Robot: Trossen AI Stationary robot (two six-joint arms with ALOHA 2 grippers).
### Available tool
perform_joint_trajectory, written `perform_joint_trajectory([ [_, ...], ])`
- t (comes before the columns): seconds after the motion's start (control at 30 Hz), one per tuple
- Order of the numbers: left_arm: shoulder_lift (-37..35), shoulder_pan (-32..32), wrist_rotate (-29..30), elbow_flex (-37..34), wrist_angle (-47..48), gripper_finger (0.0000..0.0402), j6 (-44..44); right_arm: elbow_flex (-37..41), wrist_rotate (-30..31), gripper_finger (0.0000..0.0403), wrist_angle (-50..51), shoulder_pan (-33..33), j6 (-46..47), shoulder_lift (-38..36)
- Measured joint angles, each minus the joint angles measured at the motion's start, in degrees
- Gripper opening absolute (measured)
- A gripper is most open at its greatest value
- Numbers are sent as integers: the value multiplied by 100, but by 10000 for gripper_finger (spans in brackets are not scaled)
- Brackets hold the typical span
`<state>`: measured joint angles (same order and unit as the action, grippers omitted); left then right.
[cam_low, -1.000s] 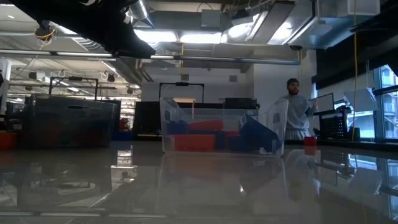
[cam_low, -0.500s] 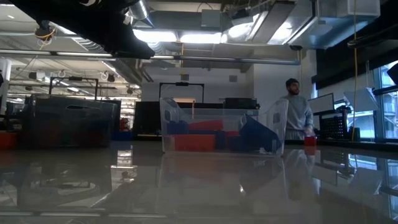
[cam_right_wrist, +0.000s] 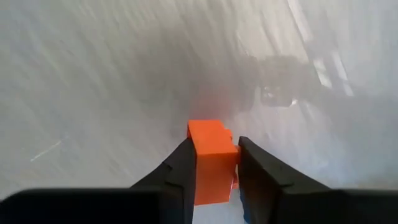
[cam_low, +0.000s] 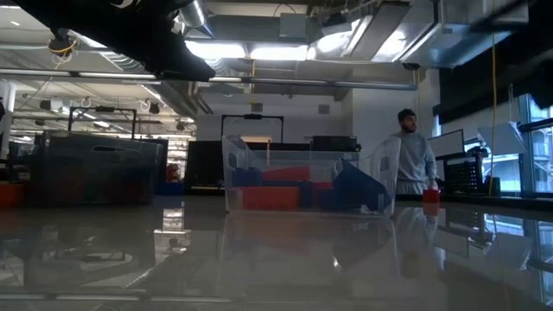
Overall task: Sort blocks by size
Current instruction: Put the small orange game piece into the gray bin
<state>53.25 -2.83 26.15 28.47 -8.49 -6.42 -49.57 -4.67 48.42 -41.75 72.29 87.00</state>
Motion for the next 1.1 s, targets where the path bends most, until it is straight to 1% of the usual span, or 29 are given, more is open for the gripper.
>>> perform_joint_trajectory([
  [0.1,0,-1,-2,0,-6,265,26,-237,153,87,1,286,-509,0],
  [0.33,2,0,0,0,34,265,63,-653,734,92,8,1175,-1892,0],
  [0.47,2,4,-1,0,47,265,85,-883,942,91,22,1675,-2760,0],
  [0.77,-38,0,-1,0,27,265,191,-1728,1458,89,429,2733,-4658,0],
  [0.9,-267,0,-1,0,85,265,91,-2072,1743,88,336,3218,-5514,0],
  [1.0,-535,-7,-7,0,239,265,-9,-2132,1901,88,16,3624,-6125,0],
  [1.1,-784,-19,-312,0,510,265,7,-2132,1922,88,-330,4102,-6627,0],
])
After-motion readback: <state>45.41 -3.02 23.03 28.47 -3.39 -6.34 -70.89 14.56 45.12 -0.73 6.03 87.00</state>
